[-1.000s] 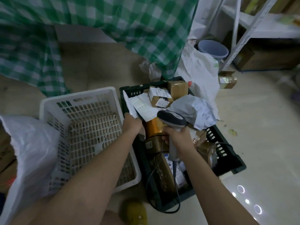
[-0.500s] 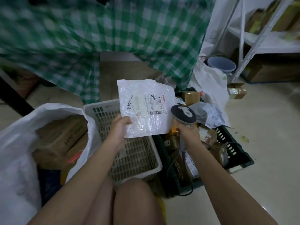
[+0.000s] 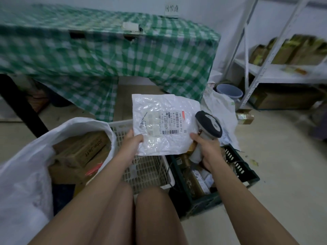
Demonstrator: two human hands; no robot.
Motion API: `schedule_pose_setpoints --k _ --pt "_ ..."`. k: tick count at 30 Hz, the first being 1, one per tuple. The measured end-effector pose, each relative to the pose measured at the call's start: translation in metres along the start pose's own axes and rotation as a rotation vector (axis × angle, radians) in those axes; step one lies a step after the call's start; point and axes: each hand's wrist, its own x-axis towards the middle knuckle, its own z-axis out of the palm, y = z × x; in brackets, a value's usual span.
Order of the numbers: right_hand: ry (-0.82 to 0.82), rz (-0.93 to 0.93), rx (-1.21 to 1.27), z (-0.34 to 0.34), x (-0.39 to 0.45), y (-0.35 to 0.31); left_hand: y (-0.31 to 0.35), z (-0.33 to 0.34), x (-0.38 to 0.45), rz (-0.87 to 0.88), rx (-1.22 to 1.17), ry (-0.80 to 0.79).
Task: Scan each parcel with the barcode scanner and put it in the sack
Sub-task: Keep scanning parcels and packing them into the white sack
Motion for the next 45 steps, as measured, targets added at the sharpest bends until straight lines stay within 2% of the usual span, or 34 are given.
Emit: schedule_pose_setpoints --k 3,7,11,18,27,33,45 --pt "0.075 -0.085 -0.139 0.003 -0.007 -0.007 -0.006 -0.005 0.001 0.015 0.091 -0.018" --pt "0.064 -0.156 -0.233 0.004 -0.010 -0.008 -0.017 -0.003 0.003 0.092 0.231 0.030" --pt "0.056 -0.147 -0.325 -0.002 -0.012 0.001 -0.026 0.000 0.009 0.127 0.215 0.074" --pt "-0.087 -0.122 -0.601 -0.017 -0.031 0.028 -0.039 0.006 0.022 0.151 0.207 0.106" --pt "-0.083 -0.026 -0.608 -0.009 -0.043 0.040 -0.046 0.010 0.026 0.178 0.197 0.127" --pt "-0.044 -0.014 -0.584 -0.009 -0.046 0.038 -0.046 0.011 0.023 0.196 0.196 0.124" --pt "-0.082 -0.068 -0.617 -0.007 -0.060 0.030 -0.043 0.011 0.019 0.197 0.163 0.122"
